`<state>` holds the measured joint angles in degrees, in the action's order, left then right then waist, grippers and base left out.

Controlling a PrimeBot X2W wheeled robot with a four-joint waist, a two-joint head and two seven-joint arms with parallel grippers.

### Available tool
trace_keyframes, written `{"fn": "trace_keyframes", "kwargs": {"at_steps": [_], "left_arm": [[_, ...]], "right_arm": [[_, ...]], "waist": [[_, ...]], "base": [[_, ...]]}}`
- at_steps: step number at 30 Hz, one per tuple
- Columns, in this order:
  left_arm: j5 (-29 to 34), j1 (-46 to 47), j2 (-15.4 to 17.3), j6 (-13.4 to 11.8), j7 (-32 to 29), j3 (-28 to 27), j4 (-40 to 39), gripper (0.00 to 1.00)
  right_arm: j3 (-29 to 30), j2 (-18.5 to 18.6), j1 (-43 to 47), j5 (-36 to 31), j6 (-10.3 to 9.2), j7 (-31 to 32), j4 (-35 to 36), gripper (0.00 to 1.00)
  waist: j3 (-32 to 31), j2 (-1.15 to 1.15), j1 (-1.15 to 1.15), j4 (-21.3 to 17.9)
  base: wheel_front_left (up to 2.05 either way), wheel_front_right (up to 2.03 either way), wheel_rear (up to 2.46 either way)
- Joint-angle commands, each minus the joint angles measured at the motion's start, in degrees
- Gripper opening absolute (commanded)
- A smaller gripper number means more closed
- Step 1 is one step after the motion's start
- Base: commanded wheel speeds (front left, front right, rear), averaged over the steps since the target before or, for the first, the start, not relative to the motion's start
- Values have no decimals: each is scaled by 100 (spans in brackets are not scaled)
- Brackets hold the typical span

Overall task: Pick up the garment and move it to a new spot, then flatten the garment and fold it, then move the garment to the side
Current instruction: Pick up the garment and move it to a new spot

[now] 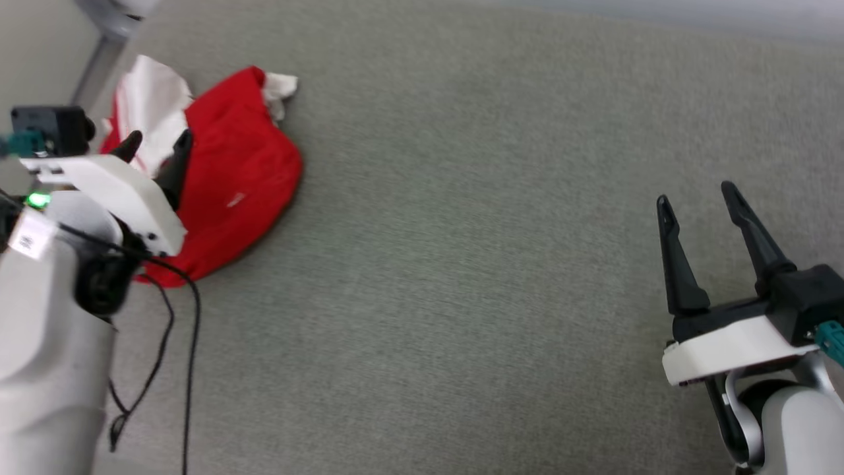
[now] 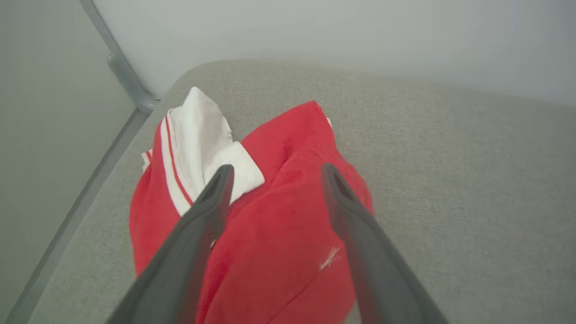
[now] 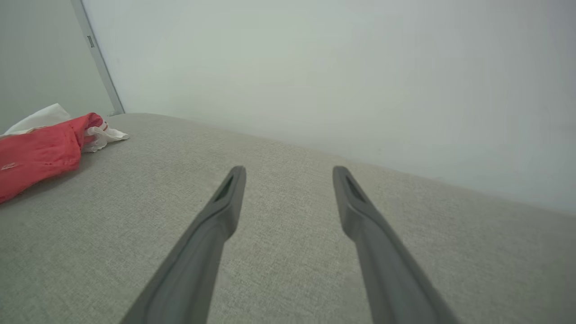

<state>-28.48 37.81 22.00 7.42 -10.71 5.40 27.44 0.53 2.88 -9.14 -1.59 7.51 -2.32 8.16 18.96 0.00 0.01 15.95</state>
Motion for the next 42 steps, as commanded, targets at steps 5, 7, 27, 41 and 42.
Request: {"fn": "trace_keyframes", "kwargs": {"at_steps": [5,7,27,41,42], "left_arm": [[-654,550,585,7,-1121,278,757,100],[-782,658,725,7,-1386,291,1078,100],[-912,1072,571,-28,-1600,637,2599,0],[-483,1022,446,-126,1329,594,2210,0],[-469,1003,406,-134,1491,593,2162,0]], "right_arm": [[-53,-1,-308,17,-4,-108,-32,100],[-59,-1,-377,38,-4,-136,-60,100],[7,-1,-436,-15,-4,-106,-116,100],[35,-1,-67,274,-4,-250,-413,100],[47,-1,-40,292,-4,-268,-430,100]], "waist": [[701,0,-1,-551],[806,0,-1,-622],[736,0,-1,-554],[-365,0,-1,-435],[-448,0,-1,-441]], "base": [[0,0,0],[0,0,0],[0,0,0],[0,0,0],[0,0,0]]}}
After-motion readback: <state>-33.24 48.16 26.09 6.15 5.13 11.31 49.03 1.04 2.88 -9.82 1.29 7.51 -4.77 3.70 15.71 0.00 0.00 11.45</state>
